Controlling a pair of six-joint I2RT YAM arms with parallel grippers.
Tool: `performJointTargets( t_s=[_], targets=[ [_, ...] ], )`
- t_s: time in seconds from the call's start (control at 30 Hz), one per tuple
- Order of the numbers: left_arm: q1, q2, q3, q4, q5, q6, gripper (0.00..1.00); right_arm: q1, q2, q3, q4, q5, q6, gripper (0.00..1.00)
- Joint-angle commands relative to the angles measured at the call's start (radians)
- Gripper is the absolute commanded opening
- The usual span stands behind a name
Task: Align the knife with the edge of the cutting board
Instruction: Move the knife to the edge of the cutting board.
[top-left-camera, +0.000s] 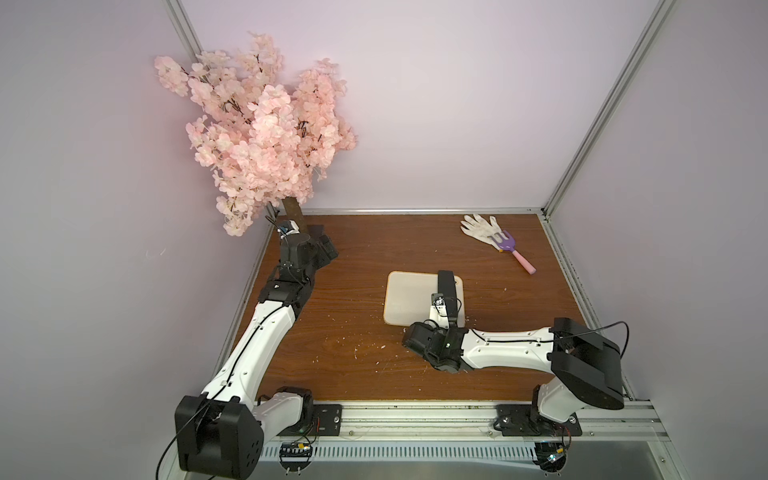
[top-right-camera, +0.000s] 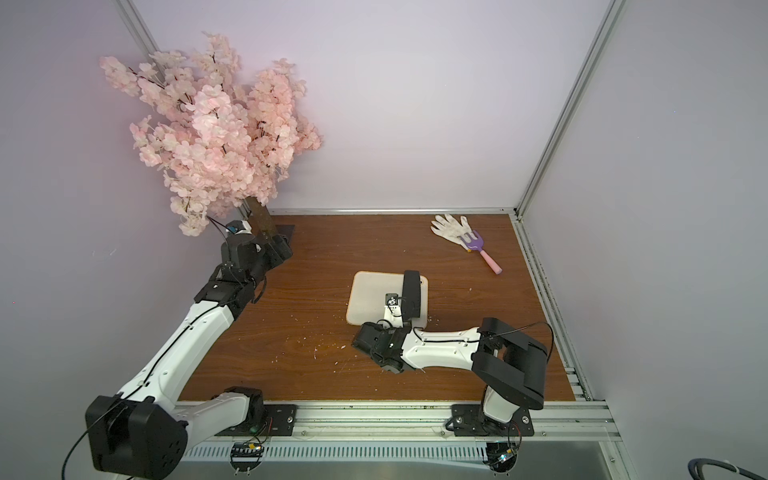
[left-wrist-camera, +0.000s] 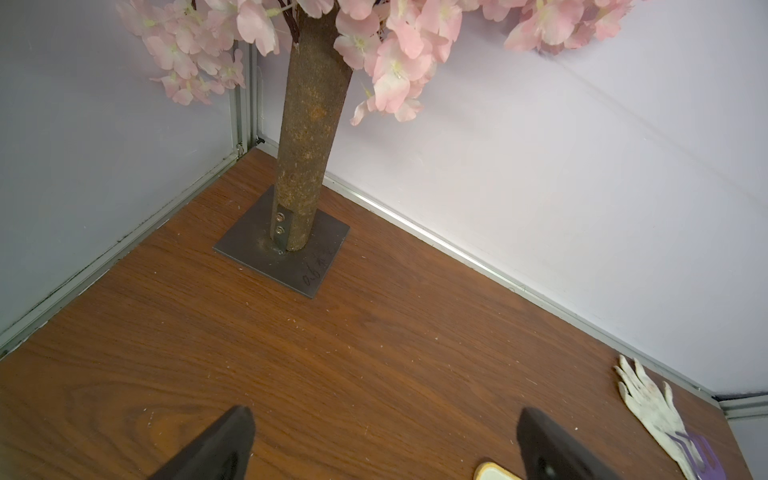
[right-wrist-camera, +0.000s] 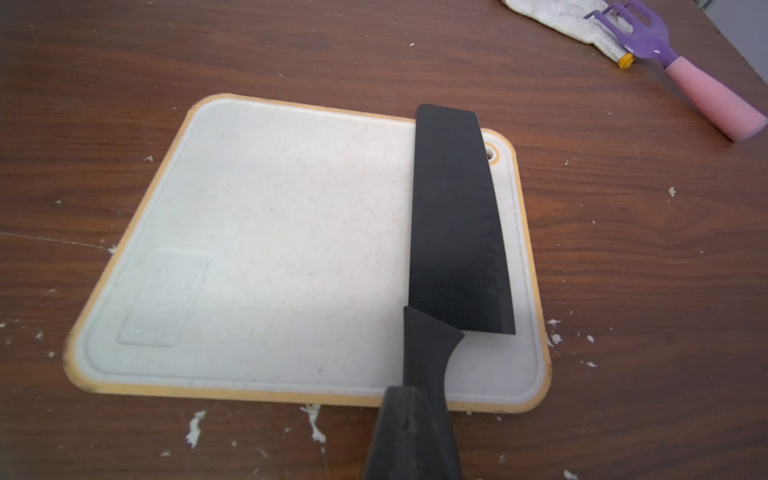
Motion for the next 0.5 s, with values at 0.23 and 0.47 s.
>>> performJointTargets(
  t_s=[0.23, 0.47],
  targets=[
    [0.011, 0.002, -0.007, -0.014, -0.007, 0.017, 1.00, -0.019, -0.009, -0.046, 0.055, -0.036, -0.004, 0.31],
    [0.011, 0.001, -0.006, -0.013, -0.010, 0.019, 1.00, -0.038, -0.052, -0.096, 0.092, -0.125, -0.020, 0.49]
  ],
)
